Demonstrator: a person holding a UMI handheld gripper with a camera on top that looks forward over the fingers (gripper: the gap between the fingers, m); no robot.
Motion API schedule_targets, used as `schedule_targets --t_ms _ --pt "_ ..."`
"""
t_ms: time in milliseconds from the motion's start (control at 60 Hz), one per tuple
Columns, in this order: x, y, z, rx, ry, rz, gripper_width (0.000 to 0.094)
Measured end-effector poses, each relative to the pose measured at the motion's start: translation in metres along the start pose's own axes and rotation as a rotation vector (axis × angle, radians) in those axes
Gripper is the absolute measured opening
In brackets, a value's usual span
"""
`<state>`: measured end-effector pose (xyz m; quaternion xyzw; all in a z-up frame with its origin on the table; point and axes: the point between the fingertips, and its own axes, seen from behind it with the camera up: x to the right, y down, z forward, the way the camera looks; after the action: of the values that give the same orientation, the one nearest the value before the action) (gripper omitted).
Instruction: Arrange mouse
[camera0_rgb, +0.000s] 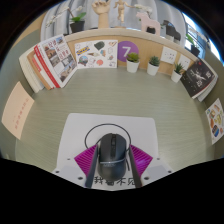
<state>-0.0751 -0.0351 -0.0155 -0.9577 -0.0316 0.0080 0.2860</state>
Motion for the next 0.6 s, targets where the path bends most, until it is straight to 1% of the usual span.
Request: schedule_targets --t_ms 33,83,183,350,417,600 --pt "0.002 -0.004 -0.004 0.010 0.003 -0.014 0.0681" --pt "0.004 -0.016 -0.014 0.031 -0.006 -0.034 0.0862" --pt "0.012 -0.046 -0.047 0.075 -0.035 -0.024 0.0857" --pt "0.045 -0.112 -0.119 0.199 -0.039 0.055 0.0848" --pt "0.059 -0.134 -0.144 0.255 -0.021 0.059 0.0849" --pt "0.093 -0.168 -0.194 0.355 0.010 0.021 0.0849"
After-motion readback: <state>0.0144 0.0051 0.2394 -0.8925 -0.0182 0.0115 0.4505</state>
